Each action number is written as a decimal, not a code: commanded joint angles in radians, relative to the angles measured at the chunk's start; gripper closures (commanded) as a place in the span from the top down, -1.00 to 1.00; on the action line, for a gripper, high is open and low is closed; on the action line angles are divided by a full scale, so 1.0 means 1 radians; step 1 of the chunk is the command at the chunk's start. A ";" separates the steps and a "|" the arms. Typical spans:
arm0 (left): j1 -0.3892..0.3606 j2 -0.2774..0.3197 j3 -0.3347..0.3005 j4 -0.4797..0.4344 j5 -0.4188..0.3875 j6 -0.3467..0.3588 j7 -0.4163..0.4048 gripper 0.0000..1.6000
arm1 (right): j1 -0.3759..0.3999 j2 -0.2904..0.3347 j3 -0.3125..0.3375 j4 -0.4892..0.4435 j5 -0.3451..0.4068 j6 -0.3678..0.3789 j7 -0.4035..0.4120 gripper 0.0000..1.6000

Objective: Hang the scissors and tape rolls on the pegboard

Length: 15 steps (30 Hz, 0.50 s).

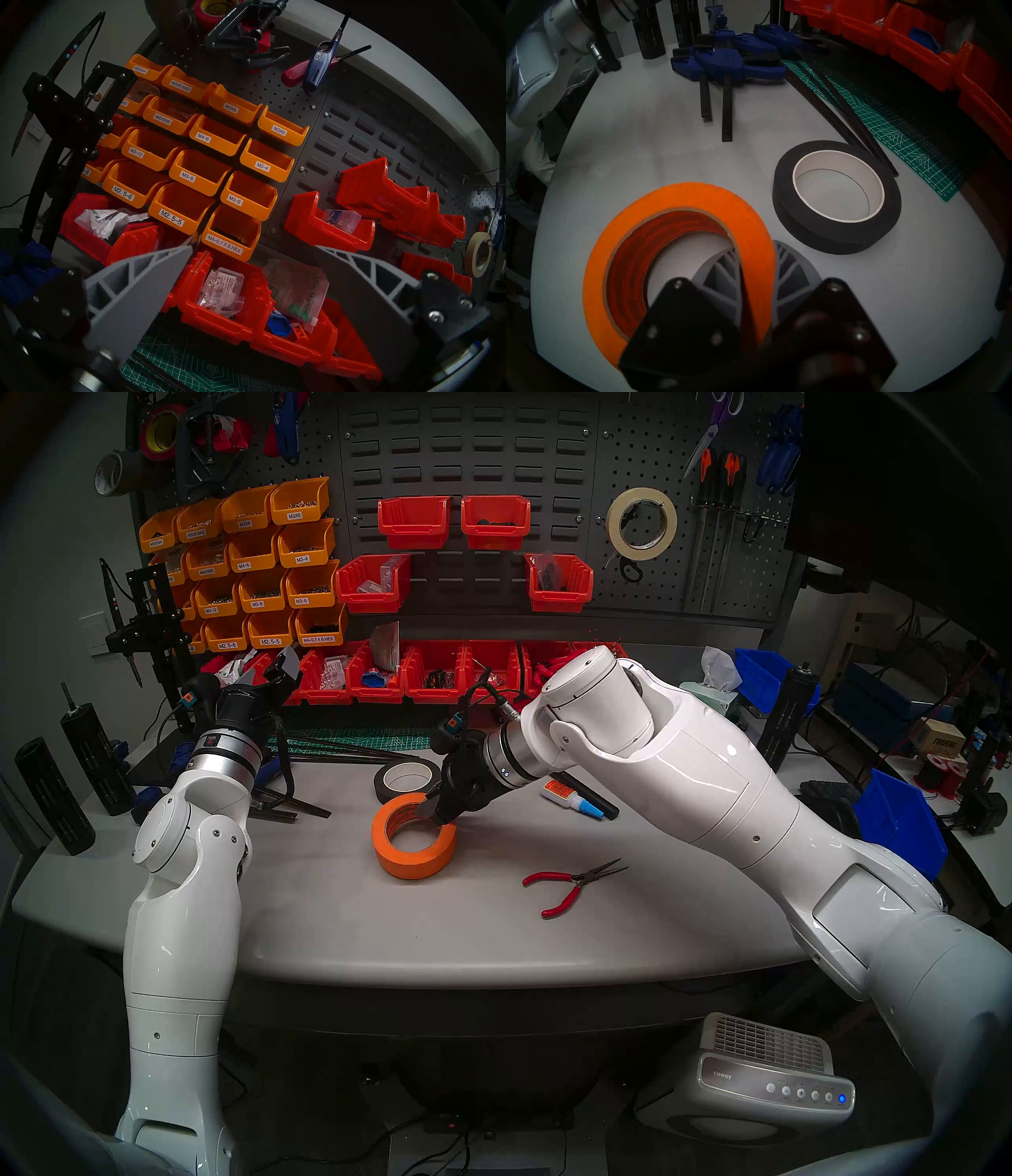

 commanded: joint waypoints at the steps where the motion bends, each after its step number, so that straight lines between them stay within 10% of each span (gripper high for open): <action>1: -0.034 0.009 0.005 -0.025 0.005 -0.011 -0.009 1.00 | 0.002 0.034 0.090 -0.083 0.028 -0.017 -0.017 -1.00; 15: -0.047 0.004 0.018 -0.012 0.000 -0.010 -0.008 1.00 | -0.148 0.110 0.300 -0.231 0.088 -0.120 -0.140 -1.00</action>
